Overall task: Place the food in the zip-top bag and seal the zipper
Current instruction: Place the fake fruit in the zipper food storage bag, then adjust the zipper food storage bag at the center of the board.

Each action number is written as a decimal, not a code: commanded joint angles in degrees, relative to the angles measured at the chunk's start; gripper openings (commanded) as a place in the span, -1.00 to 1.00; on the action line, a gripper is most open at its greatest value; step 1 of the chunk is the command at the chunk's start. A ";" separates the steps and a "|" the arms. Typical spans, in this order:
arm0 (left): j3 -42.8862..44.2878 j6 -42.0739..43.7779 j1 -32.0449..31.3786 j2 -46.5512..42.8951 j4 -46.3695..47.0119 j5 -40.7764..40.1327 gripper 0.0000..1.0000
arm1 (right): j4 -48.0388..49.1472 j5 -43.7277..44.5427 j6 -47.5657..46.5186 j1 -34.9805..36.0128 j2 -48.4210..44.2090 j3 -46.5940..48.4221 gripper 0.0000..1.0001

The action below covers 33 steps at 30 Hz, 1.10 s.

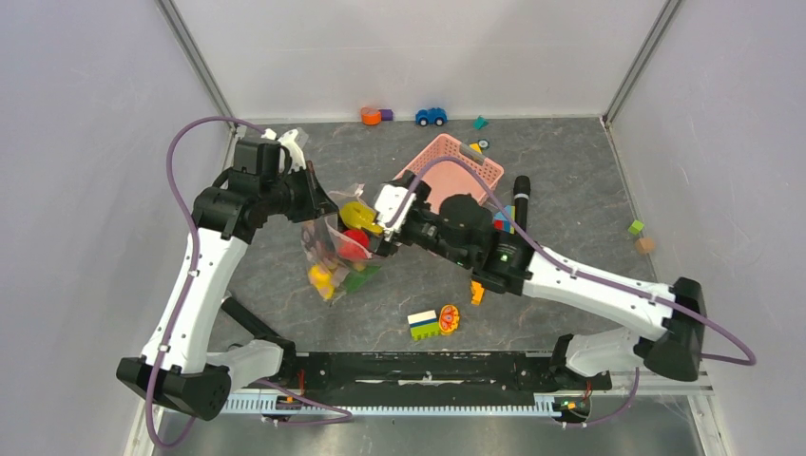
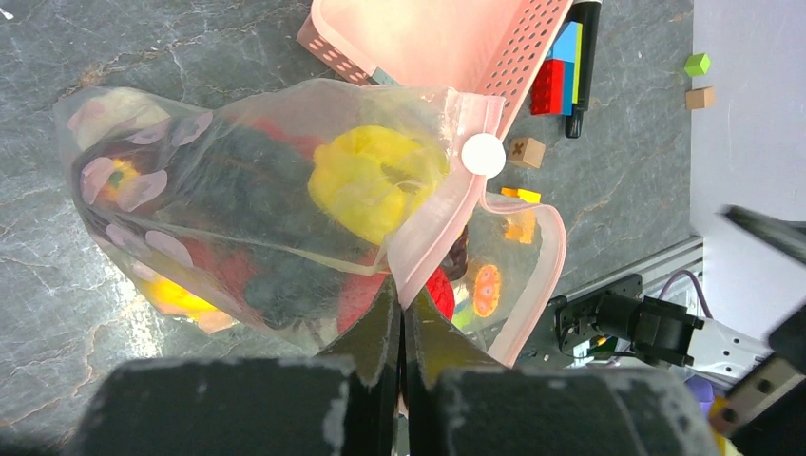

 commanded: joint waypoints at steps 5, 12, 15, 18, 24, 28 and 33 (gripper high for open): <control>-1.42 1.05 0.46 -3.17 3.12 0.82 -0.95 | 5.63 10.31 14.04 -0.48 -11.50 -12.42 0.96; -1.44 0.28 0.46 -3.77 3.10 4.13 -0.94 | 17.20 13.85 29.18 -0.66 -19.61 -28.46 0.96; -2.72 -0.13 0.46 -4.56 3.09 4.50 -0.93 | 20.81 12.92 32.10 -0.66 -19.99 -32.28 0.96; -5.05 -0.61 0.37 -6.03 4.42 5.40 -0.91 | 20.70 14.94 33.35 -0.66 -19.04 -32.53 0.96; -11.12 -4.30 0.20 -9.04 10.12 8.19 -0.90 | 23.34 16.49 37.29 -0.66 -18.90 -34.16 0.94; -14.60 -7.39 -0.02 -10.31 15.38 10.23 -0.90 | 22.01 12.11 39.20 -0.66 -16.58 -32.87 0.90; -16.13 -9.76 -0.83 -10.42 18.99 10.24 -0.91 | 18.31 4.29 39.42 -0.65 -11.33 -29.44 0.87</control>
